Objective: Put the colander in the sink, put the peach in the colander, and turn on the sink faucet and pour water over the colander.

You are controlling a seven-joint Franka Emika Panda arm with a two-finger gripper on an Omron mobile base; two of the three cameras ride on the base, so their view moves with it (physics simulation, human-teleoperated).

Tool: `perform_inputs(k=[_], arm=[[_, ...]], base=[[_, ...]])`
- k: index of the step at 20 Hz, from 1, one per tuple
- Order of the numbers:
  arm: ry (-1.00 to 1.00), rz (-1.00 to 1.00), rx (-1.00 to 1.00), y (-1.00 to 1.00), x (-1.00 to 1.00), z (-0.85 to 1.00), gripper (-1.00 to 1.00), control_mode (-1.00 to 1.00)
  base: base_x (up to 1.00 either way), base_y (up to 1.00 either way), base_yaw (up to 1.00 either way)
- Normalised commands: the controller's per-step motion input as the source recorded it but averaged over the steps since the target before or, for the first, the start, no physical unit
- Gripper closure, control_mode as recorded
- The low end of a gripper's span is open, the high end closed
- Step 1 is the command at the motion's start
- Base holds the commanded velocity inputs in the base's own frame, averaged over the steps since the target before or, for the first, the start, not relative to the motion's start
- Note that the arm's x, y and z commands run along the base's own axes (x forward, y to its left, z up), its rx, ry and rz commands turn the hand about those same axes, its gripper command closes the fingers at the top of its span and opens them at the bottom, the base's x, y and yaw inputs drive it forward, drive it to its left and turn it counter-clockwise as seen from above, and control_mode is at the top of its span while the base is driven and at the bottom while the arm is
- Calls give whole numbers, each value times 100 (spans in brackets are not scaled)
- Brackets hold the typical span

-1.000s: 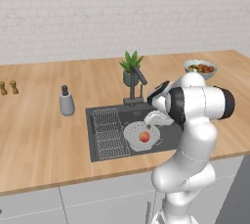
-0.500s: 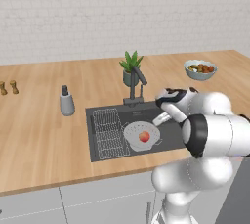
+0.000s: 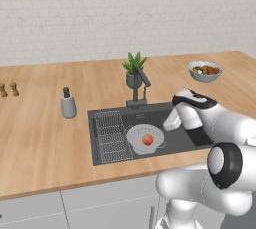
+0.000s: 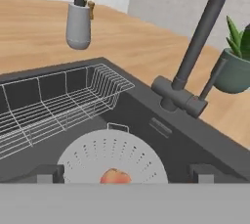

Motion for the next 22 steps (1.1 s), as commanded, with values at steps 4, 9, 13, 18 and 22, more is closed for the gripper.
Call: perform_inputs(k=[4,9,13,18,22], arm=[[-24,10,0,-7,28,50,-100,-100],[-9,8,1,-16,31,43,-100,-100],[0,2,2,-20,47,24,-100,-100],[2,3,2,-12,47,13,-100,-100],[1,4,3,0,58,-1,-100,-100]], base=[[0,0,0],[0,0,0],[0,0,0],[0,0,0],[0,0,0]])
